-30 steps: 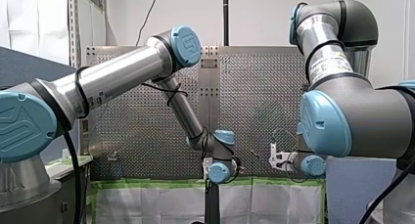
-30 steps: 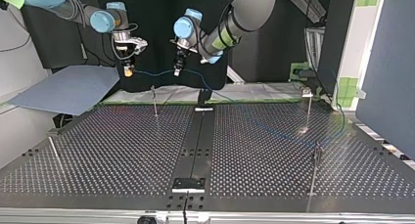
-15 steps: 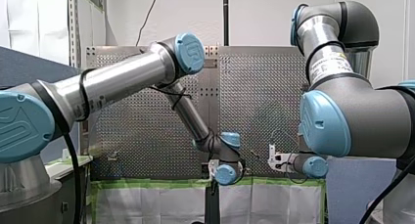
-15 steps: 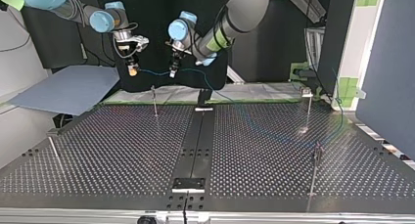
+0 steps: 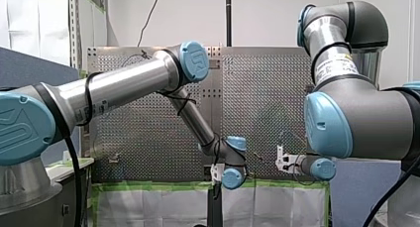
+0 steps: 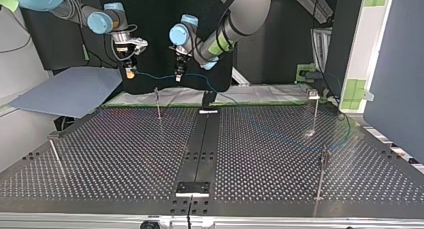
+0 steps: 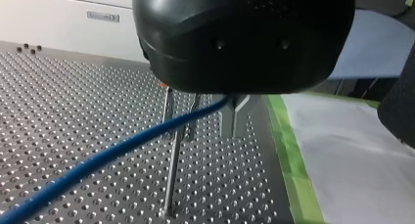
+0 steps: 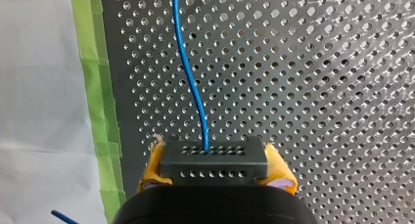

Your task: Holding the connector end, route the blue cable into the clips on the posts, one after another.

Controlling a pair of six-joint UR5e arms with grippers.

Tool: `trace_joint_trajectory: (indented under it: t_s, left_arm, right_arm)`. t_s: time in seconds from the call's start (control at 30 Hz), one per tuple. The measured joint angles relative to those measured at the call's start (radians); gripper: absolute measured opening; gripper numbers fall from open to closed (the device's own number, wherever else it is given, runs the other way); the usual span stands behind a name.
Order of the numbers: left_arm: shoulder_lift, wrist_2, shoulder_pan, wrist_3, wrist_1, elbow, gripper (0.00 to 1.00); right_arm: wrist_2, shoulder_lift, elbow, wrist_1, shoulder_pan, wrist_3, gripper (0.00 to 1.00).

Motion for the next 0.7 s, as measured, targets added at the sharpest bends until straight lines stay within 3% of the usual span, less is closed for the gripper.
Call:
trace_joint_trajectory:
  t_s: [0.37, 0.7]
  left_arm:
    - [-0.001, -0.089, -0.023, 0.039, 0.034, 0.001, 0.0]
    - [-0.002, -0.131, -0.027, 0.064, 0.029, 0.049, 0.0]
  right_arm:
    - [-0.042, 0.056, -0.051, 0.025, -0.027, -0.01, 0.0]
    - [-0.119, 0.061, -0.101, 0.053, -0.055, 0.018, 0.0]
